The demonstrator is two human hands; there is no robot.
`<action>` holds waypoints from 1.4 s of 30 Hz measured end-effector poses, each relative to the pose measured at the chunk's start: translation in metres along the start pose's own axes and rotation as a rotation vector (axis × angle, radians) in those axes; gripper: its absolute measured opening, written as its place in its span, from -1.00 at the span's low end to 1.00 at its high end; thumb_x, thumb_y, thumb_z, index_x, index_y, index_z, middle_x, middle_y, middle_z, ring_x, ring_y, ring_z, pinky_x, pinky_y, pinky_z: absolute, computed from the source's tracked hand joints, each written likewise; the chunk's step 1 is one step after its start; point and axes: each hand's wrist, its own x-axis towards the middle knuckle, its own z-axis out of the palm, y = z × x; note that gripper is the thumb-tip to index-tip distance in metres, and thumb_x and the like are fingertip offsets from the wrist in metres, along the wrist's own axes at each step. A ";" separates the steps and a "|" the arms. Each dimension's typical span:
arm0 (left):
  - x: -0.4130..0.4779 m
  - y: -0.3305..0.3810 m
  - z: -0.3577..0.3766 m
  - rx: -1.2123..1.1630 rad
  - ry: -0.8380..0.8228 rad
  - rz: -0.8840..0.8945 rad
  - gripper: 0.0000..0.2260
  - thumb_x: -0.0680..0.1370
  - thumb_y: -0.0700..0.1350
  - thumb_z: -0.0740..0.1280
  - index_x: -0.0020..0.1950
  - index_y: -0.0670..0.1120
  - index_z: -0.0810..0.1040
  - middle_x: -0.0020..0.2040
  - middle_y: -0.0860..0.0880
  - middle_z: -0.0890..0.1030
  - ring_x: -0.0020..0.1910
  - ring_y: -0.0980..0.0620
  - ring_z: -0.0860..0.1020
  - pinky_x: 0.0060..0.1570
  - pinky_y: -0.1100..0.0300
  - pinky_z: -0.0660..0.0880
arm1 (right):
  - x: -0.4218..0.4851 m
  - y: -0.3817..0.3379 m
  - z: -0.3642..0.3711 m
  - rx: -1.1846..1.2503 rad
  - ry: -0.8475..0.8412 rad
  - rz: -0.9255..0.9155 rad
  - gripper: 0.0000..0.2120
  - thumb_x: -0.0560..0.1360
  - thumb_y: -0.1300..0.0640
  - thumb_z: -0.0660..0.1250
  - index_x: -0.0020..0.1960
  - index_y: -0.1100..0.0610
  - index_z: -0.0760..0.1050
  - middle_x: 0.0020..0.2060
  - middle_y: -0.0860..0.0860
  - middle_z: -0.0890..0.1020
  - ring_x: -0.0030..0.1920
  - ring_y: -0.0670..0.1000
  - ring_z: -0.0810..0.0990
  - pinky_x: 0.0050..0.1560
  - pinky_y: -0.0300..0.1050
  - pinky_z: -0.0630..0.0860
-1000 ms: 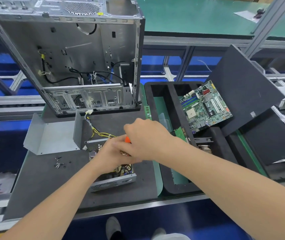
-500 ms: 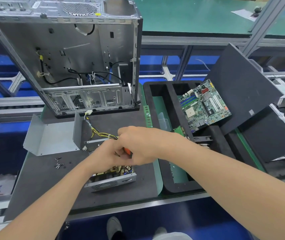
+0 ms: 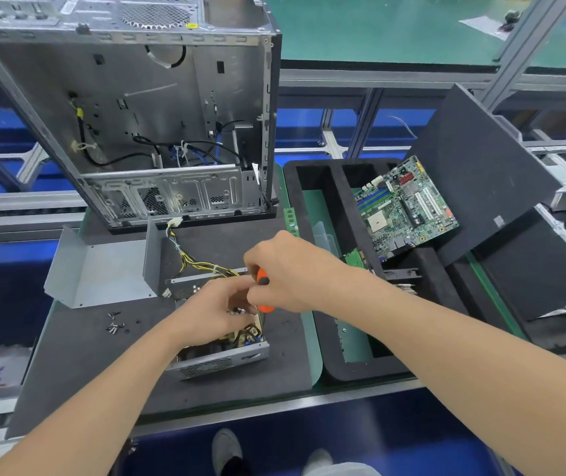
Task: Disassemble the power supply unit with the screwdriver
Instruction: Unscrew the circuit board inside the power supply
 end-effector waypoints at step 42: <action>-0.145 -0.087 -0.048 0.728 0.430 -0.124 -0.88 0.61 -0.02 0.41 0.00 -0.04 0.69 -0.07 0.10 0.58 -0.08 0.03 0.60 -0.03 0.06 0.62 | 0.041 -0.054 -0.040 0.152 0.272 -0.147 -0.80 0.39 -0.04 0.36 -0.29 0.09 0.54 -0.43 0.03 0.60 -0.38 0.03 0.46 -0.43 -0.13 0.39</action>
